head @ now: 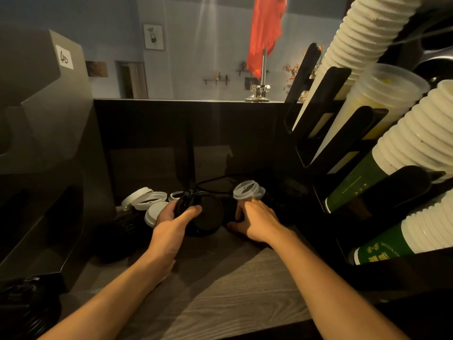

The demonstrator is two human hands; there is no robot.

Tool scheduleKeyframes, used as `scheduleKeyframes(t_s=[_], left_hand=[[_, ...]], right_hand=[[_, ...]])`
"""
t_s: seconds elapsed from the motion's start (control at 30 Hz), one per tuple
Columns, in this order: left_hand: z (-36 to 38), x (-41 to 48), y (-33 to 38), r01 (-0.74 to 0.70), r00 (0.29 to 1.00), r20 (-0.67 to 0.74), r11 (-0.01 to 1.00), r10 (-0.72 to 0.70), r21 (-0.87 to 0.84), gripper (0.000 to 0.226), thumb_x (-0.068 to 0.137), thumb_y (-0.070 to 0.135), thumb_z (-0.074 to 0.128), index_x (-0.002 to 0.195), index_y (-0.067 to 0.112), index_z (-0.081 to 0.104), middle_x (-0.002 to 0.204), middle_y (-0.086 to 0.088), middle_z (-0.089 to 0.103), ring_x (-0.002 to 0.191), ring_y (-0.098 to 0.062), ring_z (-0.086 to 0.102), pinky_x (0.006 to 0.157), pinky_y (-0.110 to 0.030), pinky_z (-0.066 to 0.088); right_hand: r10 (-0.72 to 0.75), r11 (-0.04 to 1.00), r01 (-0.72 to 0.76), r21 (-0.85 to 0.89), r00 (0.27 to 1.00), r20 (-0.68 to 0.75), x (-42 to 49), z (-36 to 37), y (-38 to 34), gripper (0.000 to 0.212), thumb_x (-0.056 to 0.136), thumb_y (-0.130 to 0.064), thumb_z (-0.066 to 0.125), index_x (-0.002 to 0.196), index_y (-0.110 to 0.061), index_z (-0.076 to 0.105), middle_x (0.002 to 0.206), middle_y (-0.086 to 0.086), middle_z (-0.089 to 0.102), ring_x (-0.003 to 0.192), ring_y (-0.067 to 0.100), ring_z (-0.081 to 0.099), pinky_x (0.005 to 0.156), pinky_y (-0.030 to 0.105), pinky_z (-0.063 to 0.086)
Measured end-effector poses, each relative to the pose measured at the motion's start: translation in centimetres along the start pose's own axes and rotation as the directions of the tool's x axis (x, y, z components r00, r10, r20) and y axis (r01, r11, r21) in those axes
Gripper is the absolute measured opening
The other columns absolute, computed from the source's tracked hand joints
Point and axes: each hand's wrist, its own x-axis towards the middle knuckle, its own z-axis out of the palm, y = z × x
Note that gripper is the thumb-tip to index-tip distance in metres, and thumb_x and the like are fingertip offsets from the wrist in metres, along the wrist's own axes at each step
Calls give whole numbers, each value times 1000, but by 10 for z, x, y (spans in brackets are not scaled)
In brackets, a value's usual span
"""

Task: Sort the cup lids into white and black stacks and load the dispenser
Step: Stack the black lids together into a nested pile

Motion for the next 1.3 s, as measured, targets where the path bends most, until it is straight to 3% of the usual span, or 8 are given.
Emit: scheduleKeyframes(t_s=[0.17,0.37,0.53,0.63,0.77,0.87,1.03,1.3], left_hand=[[0,-1,2,6,1000,-16,999,-6,-34,24,92,21,72,116,25,71,101,1,79,86,-9,75,58,-17,55],[0,-2,4,-8,1000,-27,997,6,-72,22,95,21,70,113,32,65,101,5,73,91,-8,68,51,-11,51],[-2,1,-1,-46,999,-26,998,44,-50,45,90,30,75,133,29,59,119,7,70,111,-11,65,82,-24,50],[-3,2,-3,-71,997,-23,996,70,-61,43,88,31,77,126,35,57,120,10,69,113,-11,64,91,-29,51],[-2,1,-2,-83,997,-8,994,83,-73,74,85,37,79,150,29,45,137,7,60,127,-16,57,110,-39,45],[-2,-1,0,-67,997,24,995,69,-78,59,84,38,79,138,31,56,128,10,67,122,-14,62,107,-37,47],[0,-4,0,-43,993,104,995,53,-94,75,62,66,86,127,36,64,121,6,74,120,-17,67,110,-47,48],[0,-3,1,-11,993,112,990,27,-142,98,57,69,88,140,26,57,129,2,72,123,-17,66,111,-45,48]], right_hand=[[72,983,-58,172,994,-77,2,-7,0,59,74,-58,81,115,-24,54,124,0,51,114,22,54,83,35,48],[155,886,-110,449,986,-64,2,-10,-4,88,82,-67,68,153,-26,34,154,3,34,137,25,42,104,40,45],[124,628,-116,770,991,49,-3,-15,-10,61,86,-57,68,138,-29,50,125,-8,51,105,6,51,81,22,43],[112,559,-138,817,990,91,-1,-14,-11,67,80,-64,70,133,-28,50,135,-4,52,117,10,49,90,27,41],[63,466,-145,873,989,130,-1,-15,-11,53,85,-62,64,125,-32,46,122,-8,47,111,8,44,91,27,33],[72,399,-176,900,984,161,-3,-15,-12,55,88,-59,64,129,-28,47,121,-13,54,108,10,53,83,25,47],[62,389,-226,893,974,219,-7,-15,-21,54,90,-56,64,123,-14,60,109,4,71,61,10,64,52,21,51],[43,584,-57,810,998,39,-15,-13,-28,28,92,-63,55,85,-36,54,93,-8,70,69,23,71,58,29,55]])
